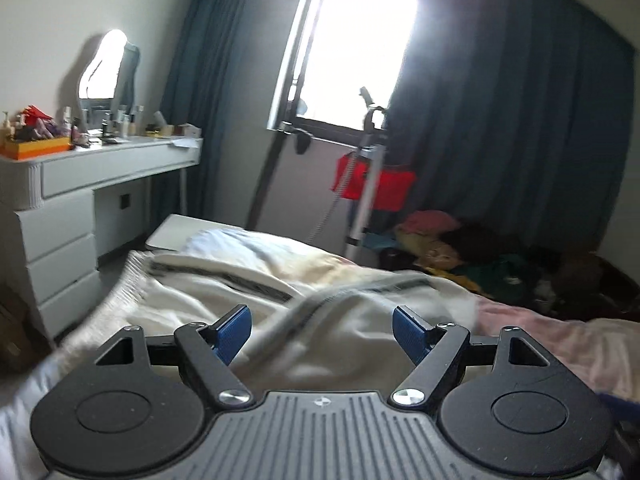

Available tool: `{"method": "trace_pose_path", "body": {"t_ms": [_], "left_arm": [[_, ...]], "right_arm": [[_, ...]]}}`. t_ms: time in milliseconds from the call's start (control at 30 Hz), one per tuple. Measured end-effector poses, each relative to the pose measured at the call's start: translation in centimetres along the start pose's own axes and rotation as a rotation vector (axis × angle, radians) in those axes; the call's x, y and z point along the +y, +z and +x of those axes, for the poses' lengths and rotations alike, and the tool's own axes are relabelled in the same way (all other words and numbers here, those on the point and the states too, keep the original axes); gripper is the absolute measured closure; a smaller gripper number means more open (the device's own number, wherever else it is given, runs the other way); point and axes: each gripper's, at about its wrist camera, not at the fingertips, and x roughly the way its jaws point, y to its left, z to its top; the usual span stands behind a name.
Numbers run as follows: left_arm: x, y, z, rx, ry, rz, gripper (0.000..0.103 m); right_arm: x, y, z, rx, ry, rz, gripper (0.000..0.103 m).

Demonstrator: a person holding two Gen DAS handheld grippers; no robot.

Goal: Fold clothes
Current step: 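Open both tools and release the sweatpants onto the bed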

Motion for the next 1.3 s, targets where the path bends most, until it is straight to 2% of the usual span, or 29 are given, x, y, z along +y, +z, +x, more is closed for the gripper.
{"method": "trace_pose_path", "body": {"t_ms": [133,233,433,667,1033,1300], "left_arm": [[-3.1,-3.5,-1.1,-0.019,-0.013,0.032,0.024],[-5.0,-5.8,-1.2,-0.027,-0.027,0.059,0.024],[-5.3,-8.3,0.0,-0.043,-0.035,0.092,0.023],[-4.2,-9.0,2.8,-0.003,-0.05,0.089,0.023],[-3.1,-9.5,3.4,0.036,-0.029,0.062,0.023],[-3.7,-10.5,3.6,0.056,-0.019,0.11,0.023]], "right_arm": [[-3.8,-1.7,-1.4,-0.038,-0.059,0.0,0.016],[-5.4,-3.0,-0.7,-0.055,-0.096,0.024,0.016],[-6.2,-3.6,0.4,-0.115,-0.138,0.011,0.016],[-7.7,-3.8,1.3,-0.084,-0.13,0.092,0.016],[-6.9,-4.3,0.7,-0.084,-0.167,0.048,0.016],[-6.8,-4.5,-0.7,-0.079,-0.172,0.043,0.016]]}}
